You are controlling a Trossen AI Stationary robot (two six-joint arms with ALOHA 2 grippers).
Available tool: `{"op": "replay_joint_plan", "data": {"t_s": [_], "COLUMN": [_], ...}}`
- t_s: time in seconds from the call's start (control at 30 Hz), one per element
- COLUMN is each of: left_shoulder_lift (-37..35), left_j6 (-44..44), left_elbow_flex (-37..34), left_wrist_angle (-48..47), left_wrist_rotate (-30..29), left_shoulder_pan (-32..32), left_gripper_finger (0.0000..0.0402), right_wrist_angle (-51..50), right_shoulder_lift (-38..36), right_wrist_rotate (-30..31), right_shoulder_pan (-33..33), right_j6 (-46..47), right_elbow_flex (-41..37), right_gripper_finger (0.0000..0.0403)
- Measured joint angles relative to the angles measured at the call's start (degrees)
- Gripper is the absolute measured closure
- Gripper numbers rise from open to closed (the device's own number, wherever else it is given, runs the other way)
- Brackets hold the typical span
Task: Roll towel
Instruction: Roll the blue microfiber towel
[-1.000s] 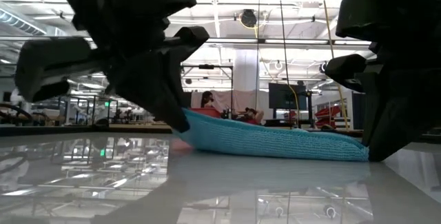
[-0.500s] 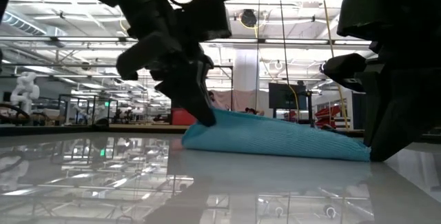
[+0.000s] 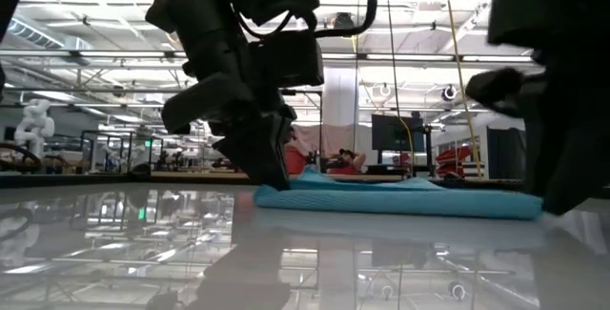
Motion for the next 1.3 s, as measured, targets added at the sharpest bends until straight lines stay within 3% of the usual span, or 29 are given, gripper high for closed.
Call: {"op": "replay_joint_plan", "data": {"t_s": [0.1, 0.27, 0.47, 0.7, 0.93, 1.3], "left_shoulder_lift": [0.9, 0.9, 1.0, 1.0, 1.0, -0.5], "left_j6": [-0.9, -1.8, -1.8, -1.8, -1.9, -1.5], "left_elbow_flex": [0.0, -0.1, -0.1, -0.2, -0.2, 2.4], "left_wrist_angle": [-0.1, -0.1, -0.3, -0.6, -0.7, -6.3], "left_wrist_rotate": [0.2, 0.2, 0.4, 0.6, 1.3, 5.8], "left_shoulder_pan": [0.0, 0.0, 0.0, 0.0, 0.0, -0.1], "left_gripper_finger": [0.0395, 0.0395, 0.0395, 0.0395, 0.0395, 0.0395], "right_wrist_angle": [-0.9, 2.1, 4.7, 11.0, 7.0, 5.3], "right_shoulder_lift": [-2.4, -3.1, -0.6, 3.9, 5.5, 5.4], "right_wrist_rotate": [4.1, 10.7, 16.2, 16.3, 17.9, 17.9], "right_shoulder_pan": [1.4, 5.2, 6.0, 5.6, 3.6, -0.7], "right_j6": [-1.3, -10.9, -15.9, -22.3, -19.2, -19.8], "right_elbow_flex": [0.1, 0.1, 0.3, 0.3, 0.4, 0.4], "right_gripper_finger": [0.0318, 0.0266, 0.024, 0.0239, 0.0241, 0.0283]}}
